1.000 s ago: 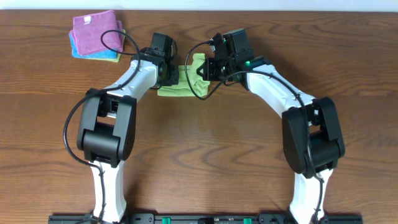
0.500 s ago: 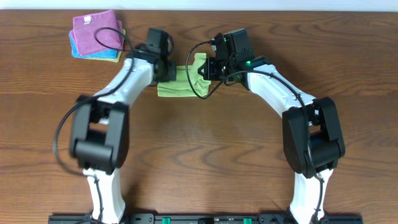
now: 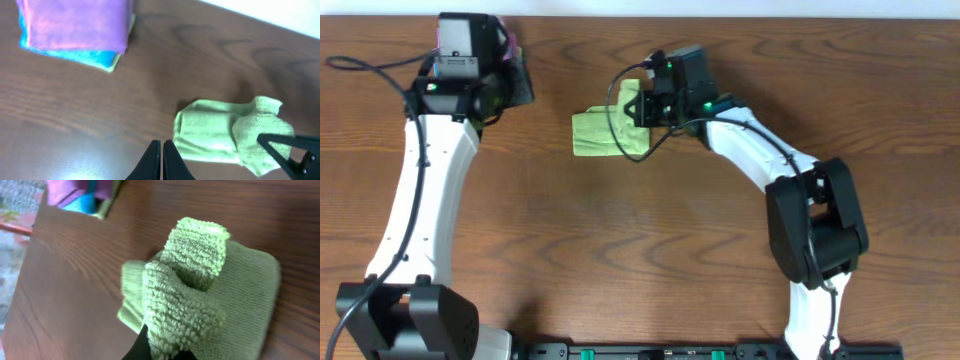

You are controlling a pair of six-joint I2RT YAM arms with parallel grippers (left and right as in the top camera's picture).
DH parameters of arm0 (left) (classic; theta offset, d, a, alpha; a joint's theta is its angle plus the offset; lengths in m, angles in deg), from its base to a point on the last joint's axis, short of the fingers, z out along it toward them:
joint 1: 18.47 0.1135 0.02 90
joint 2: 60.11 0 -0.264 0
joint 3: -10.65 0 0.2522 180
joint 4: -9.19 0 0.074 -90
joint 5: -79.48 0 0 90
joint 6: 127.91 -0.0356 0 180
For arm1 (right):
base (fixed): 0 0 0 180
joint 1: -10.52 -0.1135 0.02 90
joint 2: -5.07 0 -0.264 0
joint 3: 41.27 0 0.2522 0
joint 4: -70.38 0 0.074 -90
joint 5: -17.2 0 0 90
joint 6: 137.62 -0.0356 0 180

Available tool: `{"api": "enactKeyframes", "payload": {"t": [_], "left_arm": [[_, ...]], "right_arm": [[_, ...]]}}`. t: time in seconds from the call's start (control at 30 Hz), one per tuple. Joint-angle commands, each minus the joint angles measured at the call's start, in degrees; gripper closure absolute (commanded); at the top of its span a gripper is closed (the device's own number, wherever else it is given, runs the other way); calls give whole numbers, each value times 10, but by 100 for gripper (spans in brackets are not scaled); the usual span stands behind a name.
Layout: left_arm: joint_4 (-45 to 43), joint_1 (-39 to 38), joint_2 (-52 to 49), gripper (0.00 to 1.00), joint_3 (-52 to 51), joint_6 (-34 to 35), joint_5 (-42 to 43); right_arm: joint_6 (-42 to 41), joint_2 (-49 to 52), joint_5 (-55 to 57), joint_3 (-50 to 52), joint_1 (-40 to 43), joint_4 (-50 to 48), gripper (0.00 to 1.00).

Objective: Fold the cloth

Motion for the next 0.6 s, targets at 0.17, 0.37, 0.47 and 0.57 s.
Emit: {"api": "enactKeyframes", "payload": {"t": [0.17,0.37,0.47,0.57], "left_arm": [[35,7,18,94,3,3,0],[44,7,18,94,3,3,2],[44,7,18,94,3,3,14],[44,7,18,94,3,3,22]], "right_arm": [[-6,24,39,-8,-52,-30,98],[-6,38,47,-8,-59,-30,98],[-10,46,56,-8,-60,-31,98],[-25,54,59,-8,-61,-38,98]]}}
